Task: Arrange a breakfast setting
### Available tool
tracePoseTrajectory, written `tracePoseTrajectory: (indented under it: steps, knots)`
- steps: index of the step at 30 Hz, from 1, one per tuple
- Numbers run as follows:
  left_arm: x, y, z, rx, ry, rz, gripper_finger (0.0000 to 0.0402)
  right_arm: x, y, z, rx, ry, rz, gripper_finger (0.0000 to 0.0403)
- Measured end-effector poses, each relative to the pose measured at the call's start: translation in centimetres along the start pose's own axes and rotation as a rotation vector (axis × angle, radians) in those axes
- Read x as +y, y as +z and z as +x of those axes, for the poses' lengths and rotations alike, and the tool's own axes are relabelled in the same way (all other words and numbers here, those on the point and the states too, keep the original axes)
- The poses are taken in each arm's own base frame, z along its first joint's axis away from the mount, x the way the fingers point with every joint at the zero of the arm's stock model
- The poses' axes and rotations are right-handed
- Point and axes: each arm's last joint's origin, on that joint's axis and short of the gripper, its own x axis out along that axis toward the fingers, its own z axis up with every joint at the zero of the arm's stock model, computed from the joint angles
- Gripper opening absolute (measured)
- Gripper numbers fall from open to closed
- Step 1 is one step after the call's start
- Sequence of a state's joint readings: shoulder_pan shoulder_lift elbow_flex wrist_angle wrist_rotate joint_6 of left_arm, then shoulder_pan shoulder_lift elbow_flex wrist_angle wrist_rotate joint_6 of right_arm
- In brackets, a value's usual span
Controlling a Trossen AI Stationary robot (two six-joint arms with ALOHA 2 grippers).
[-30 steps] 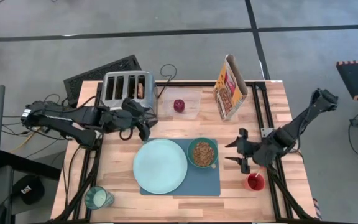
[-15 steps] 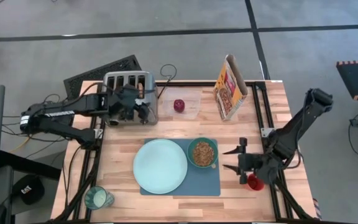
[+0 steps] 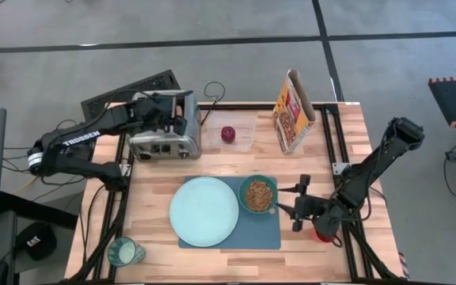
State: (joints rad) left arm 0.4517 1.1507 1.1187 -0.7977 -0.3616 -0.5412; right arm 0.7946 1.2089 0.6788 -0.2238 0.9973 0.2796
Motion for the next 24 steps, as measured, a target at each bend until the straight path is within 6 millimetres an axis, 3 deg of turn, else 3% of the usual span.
tracePoseTrajectory:
  steps: [10,19,24]
  knots:
    - [-1.1,-0.5,4.0,0.093,0.09,0.067,0.0287,0.0,0.0,0.1,0.003,-0.002,0.002,0.0249]
    - [-0.9,-0.3,3.3,0.07,0.085,0.059,0.0182,0.0,0.0,0.1,0.004,-0.002,0.001,0.0249]
    - [-0.9,-0.3,3.3,0.071,0.079,0.067,0.0145,0.0,0.0,0.1,0.003,-0.002,0.003,0.0249]
